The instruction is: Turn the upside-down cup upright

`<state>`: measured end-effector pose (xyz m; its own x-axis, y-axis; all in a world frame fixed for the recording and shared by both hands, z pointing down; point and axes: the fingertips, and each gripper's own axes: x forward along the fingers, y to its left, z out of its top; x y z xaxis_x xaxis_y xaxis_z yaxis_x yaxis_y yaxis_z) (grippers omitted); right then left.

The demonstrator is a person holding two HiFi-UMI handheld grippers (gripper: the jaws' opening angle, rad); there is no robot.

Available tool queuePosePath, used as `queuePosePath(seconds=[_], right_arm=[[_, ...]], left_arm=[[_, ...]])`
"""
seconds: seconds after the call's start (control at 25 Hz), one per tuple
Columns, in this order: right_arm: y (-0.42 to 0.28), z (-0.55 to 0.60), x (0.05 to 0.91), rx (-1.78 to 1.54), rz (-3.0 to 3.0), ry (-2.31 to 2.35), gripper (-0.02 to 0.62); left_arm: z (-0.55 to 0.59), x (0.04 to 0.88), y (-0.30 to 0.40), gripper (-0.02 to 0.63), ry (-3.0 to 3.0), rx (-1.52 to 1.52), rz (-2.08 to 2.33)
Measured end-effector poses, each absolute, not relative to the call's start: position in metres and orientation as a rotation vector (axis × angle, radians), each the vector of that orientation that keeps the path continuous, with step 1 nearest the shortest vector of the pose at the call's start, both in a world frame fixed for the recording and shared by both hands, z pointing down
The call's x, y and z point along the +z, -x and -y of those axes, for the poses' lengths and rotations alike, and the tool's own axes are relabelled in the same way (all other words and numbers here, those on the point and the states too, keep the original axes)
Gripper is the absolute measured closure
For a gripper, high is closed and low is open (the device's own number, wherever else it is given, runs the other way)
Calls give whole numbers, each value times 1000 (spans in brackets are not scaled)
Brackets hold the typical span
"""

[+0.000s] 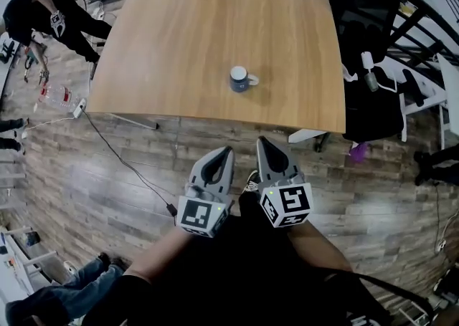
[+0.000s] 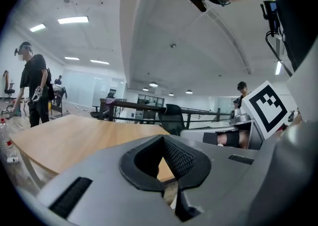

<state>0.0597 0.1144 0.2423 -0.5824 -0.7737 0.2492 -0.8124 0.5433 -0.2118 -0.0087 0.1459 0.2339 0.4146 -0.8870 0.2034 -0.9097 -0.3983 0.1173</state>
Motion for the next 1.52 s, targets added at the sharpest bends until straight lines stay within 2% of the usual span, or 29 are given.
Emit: queuePosePath(seconds=[0.32,0.6,0.64,0.72,0.76,1.04,1.52], right_arm=[[-38,-39,281,427,2611,-1245,580],[0,33,335,333,2563,-1169,578],[7,45,346,336,2563,-1137,559],[22,67,371,345,2552,-1034,392],[28,77,384,339,2532,-993,373],[54,142,444,218,2456,-912,295],[68,147,476,-55,2296,-450,290]], left_arm=[[-65,261,33,598,-2442,205,1632],[6,328,69,598,-2460,267,1572],[17,340,74,598,-2453,264,1566],[38,364,84,598,-2445,257,1556],[46,375,89,598,-2438,251,1550],[81,439,110,598,-2358,207,1461],[83,484,107,598,-2373,226,1291]])
